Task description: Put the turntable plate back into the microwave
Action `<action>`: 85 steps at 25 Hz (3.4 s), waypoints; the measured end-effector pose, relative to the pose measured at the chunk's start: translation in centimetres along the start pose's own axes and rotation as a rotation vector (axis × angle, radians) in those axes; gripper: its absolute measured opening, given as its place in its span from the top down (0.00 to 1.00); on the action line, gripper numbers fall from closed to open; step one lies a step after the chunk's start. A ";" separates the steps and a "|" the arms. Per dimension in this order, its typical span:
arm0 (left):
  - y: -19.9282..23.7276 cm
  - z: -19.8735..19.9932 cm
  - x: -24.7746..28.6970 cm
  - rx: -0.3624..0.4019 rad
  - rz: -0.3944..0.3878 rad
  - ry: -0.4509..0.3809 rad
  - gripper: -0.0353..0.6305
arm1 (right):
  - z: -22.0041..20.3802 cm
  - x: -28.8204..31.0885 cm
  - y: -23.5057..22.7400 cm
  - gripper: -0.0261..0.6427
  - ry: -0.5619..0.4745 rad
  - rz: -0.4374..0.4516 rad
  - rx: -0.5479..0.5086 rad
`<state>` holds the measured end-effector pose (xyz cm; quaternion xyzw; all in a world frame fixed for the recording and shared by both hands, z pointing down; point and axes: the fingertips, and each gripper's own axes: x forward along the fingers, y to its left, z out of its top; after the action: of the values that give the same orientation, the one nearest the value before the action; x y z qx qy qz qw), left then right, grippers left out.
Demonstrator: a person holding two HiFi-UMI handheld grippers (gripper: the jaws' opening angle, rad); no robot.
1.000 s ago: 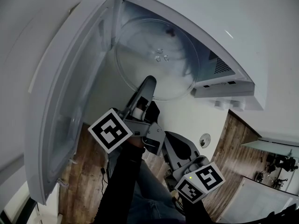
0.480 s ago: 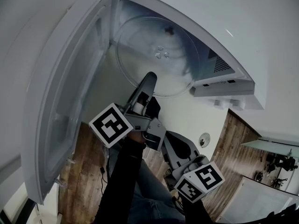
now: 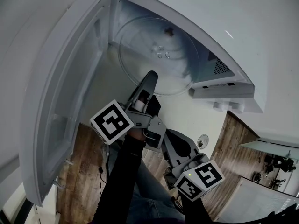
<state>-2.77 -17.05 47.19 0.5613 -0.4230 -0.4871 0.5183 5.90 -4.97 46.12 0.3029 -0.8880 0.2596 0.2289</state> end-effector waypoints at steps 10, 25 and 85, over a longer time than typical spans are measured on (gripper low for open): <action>-0.1 0.3 1.1 -0.010 -0.006 -0.004 0.88 | 0.8 0.7 -0.7 0.95 0.006 -0.005 -0.005; 0.2 0.5 2.5 -0.017 0.001 -0.005 0.88 | 1.4 1.3 -1.6 0.95 0.008 -0.019 -0.001; 0.6 0.9 4.6 -0.070 0.003 0.051 0.87 | 9.2 7.7 -5.9 0.79 -0.151 0.056 0.418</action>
<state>-2.86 -21.82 47.33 0.5543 -0.3933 -0.4865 0.5490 2.00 -17.76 45.41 0.3374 -0.8375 0.4210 0.0866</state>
